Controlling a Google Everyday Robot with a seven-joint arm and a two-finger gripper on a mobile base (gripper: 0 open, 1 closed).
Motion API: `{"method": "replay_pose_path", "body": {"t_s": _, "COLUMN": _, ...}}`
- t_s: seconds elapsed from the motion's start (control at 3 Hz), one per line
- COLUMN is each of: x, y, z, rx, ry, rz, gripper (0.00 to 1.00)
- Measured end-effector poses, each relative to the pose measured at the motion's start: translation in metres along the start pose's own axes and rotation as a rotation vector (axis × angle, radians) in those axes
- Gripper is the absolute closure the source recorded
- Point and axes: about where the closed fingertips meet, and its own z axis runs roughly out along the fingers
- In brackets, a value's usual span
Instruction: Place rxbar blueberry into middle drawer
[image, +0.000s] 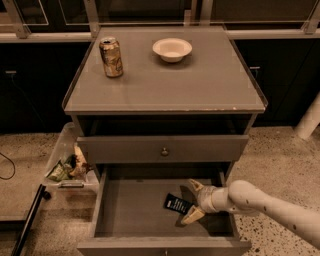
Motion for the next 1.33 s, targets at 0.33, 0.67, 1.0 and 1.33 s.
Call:
{"method": "replay_pose_path", "body": {"t_s": 0.33, "x": -0.006, "y": -0.004, "z": -0.039, "rx": 0.035, "ry": -0.003, "rz": -0.031, "gripper": 0.0}}
{"method": "replay_pose_path", "body": {"t_s": 0.67, "x": -0.014, "y": -0.009, "z": -0.1, "rx": 0.109, "ry": 0.016, "rz": -0.096, "gripper": 0.0}}
{"method": "replay_pose_path", "body": {"t_s": 1.0, "x": -0.034, "y": -0.013, "z": -0.163, "rx": 0.163, "ry": -0.036, "rz": -0.162, "gripper": 0.0}}
{"method": "replay_pose_path", "body": {"t_s": 1.33, "x": -0.063, "y": -0.006, "z": -0.209, "rx": 0.163, "ry": -0.102, "rz": -0.245, "gripper": 0.0}}
